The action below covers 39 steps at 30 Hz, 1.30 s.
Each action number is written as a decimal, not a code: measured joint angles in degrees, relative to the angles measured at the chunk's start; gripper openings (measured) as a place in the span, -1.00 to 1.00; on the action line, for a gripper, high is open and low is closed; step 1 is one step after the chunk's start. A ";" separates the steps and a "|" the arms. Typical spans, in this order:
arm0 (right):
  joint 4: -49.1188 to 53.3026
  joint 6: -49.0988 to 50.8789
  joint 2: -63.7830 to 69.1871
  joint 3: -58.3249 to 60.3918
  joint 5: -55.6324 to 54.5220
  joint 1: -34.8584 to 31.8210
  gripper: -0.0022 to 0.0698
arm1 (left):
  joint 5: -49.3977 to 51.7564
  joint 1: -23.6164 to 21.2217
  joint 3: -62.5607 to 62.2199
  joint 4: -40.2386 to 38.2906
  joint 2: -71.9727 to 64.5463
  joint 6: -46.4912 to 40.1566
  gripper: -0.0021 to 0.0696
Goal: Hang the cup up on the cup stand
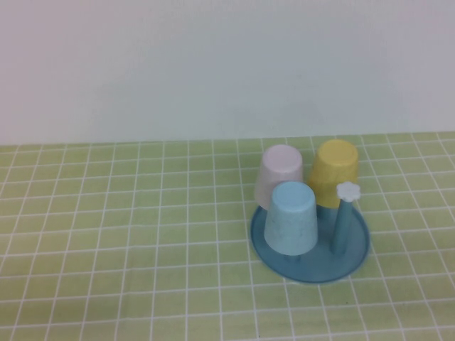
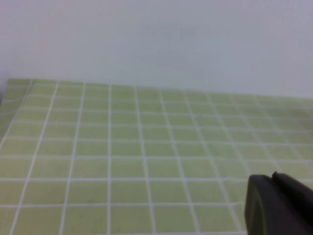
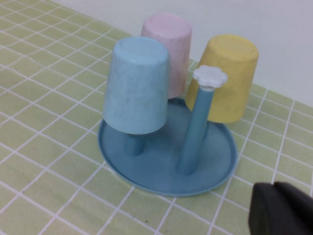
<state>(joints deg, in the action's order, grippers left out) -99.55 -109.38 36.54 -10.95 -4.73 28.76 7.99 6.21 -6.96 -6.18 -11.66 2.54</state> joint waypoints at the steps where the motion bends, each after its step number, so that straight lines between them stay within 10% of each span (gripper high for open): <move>1: 0.00 0.00 0.00 0.00 0.00 0.00 -0.94 | -1.16 0.00 1.56 3.20 0.00 2.48 -0.94; 39: -0.13 0.23 -0.77 0.00 0.00 0.00 -0.94 | 10.44 0.00 7.02 4.21 12.26 2.90 -0.95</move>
<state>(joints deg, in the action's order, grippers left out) -99.68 -109.15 35.77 -10.95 -4.73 28.76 18.44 6.21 0.07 -1.97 0.60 5.44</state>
